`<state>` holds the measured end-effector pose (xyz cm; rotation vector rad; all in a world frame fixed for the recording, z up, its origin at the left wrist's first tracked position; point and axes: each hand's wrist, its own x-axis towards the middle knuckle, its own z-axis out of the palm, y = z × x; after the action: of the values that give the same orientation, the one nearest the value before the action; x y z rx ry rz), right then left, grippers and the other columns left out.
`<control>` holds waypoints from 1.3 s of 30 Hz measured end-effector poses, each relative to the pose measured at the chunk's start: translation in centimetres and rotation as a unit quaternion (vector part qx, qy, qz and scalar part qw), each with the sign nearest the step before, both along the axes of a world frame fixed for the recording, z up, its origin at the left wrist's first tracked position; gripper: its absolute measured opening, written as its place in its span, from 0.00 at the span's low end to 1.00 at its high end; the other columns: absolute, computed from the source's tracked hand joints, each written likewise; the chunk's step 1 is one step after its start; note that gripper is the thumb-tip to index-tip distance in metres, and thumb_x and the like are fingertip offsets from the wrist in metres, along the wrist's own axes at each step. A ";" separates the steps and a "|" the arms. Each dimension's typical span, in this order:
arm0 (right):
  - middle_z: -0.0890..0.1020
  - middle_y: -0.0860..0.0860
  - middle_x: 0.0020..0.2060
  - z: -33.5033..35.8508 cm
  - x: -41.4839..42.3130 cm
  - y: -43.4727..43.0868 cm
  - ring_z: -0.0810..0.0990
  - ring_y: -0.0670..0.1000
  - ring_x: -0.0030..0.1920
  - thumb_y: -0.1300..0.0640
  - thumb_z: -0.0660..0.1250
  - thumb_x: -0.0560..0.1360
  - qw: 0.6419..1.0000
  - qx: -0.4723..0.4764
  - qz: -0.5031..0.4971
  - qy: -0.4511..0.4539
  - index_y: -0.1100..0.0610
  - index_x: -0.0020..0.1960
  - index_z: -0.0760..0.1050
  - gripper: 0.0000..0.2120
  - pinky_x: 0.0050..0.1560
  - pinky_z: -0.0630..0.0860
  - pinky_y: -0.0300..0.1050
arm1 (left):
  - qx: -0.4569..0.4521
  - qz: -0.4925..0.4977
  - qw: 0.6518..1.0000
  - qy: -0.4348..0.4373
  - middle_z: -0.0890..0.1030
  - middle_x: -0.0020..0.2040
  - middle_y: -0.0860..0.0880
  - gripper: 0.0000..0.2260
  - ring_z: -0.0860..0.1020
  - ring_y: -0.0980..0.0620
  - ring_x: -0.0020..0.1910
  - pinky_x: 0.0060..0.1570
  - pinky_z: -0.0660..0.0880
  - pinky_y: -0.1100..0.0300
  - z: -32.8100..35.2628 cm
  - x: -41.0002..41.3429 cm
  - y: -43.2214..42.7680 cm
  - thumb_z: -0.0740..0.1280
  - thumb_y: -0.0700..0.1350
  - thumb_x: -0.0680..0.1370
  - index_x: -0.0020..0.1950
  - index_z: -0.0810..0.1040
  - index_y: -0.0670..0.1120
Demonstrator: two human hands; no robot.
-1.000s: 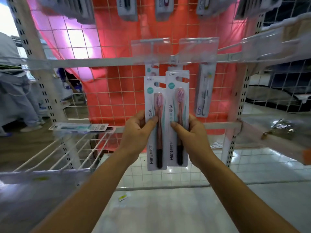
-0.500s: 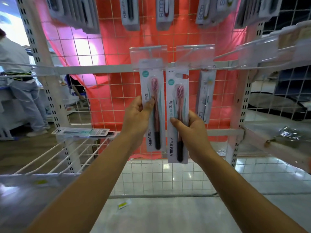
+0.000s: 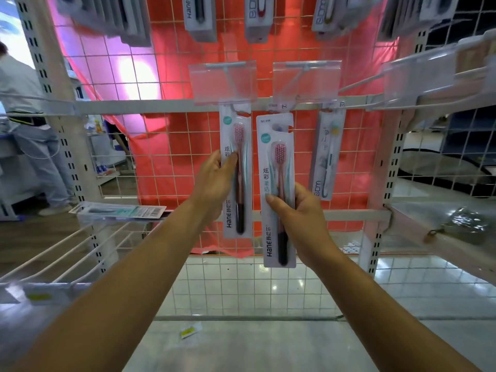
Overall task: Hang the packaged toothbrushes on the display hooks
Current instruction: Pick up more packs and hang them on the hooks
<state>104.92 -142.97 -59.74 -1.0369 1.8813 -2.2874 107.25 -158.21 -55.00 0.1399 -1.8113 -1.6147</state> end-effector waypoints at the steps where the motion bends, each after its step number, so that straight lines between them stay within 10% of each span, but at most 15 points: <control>1: 0.84 0.47 0.45 -0.2 -0.2 0.0 0.84 0.44 0.45 0.59 0.66 0.78 1.000 0.002 -0.002 -0.004 0.49 0.54 0.76 0.07 0.43 0.82 0.40 | -0.014 0.022 0.999 -0.023 0.79 0.55 0.34 0.20 0.81 0.38 0.53 0.56 0.76 0.36 0.1 -0.8 -0.4 0.62 0.57 0.78 0.54 0.73 0.39; 15: 0.81 0.45 0.44 -1.6 -2.5 0.1 0.82 0.43 0.45 0.56 0.67 0.77 0.999 0.039 -0.027 0.020 0.47 0.53 0.75 0.06 0.41 0.81 0.38 | -0.165 0.135 0.970 -0.118 0.78 0.44 0.43 0.17 0.76 0.47 0.41 0.35 0.73 0.60 1.0 -7.0 -2.0 0.52 0.50 0.85 0.46 0.73 0.43; 20: 0.81 0.46 0.42 -1.2 -1.7 -0.1 0.82 0.45 0.43 0.55 0.66 0.78 0.998 0.040 -0.025 0.028 0.47 0.50 0.75 0.03 0.42 0.82 0.41 | -0.215 0.197 0.938 -0.187 0.64 0.74 0.37 0.23 0.63 0.40 0.72 0.72 0.61 0.48 0.0 -4.7 -1.6 0.49 0.54 0.85 0.67 0.71 0.38; 26: 0.81 0.58 0.46 0.3 1.0 -1.0 0.82 0.54 0.45 0.48 0.63 0.76 0.999 -0.008 0.016 0.031 0.54 0.50 0.75 0.10 0.45 0.83 0.49 | -0.092 0.185 0.978 -0.029 0.75 0.51 0.47 0.15 0.74 0.50 0.49 0.46 0.72 0.56 -2.4 -0.7 -0.5 0.52 0.55 0.84 0.52 0.72 0.46; 32: 0.81 0.61 0.45 0.9 3.6 -2.0 0.82 0.55 0.43 0.43 0.61 0.71 0.998 -0.039 0.018 0.038 0.54 0.49 0.75 0.16 0.43 0.83 0.47 | -0.043 0.066 0.996 0.039 0.84 0.49 0.45 0.28 0.83 0.47 0.49 0.51 0.80 0.53 -3.6 3.0 1.3 0.49 0.61 0.82 0.54 0.80 0.42; 39: 0.82 0.51 0.40 1.3 4.8 -3.5 0.84 0.47 0.41 0.52 0.62 0.79 0.999 -0.039 -0.006 0.025 0.55 0.50 0.76 0.08 0.40 0.81 0.41 | -0.071 0.053 0.991 0.102 0.83 0.44 0.47 0.15 0.82 0.54 0.43 0.43 0.80 0.59 -2.9 5.2 2.1 0.56 0.48 0.84 0.53 0.79 0.42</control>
<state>109.76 -146.46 -58.46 -1.1040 1.8323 -2.3824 112.43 -156.13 -57.86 0.0051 -1.7235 -1.3702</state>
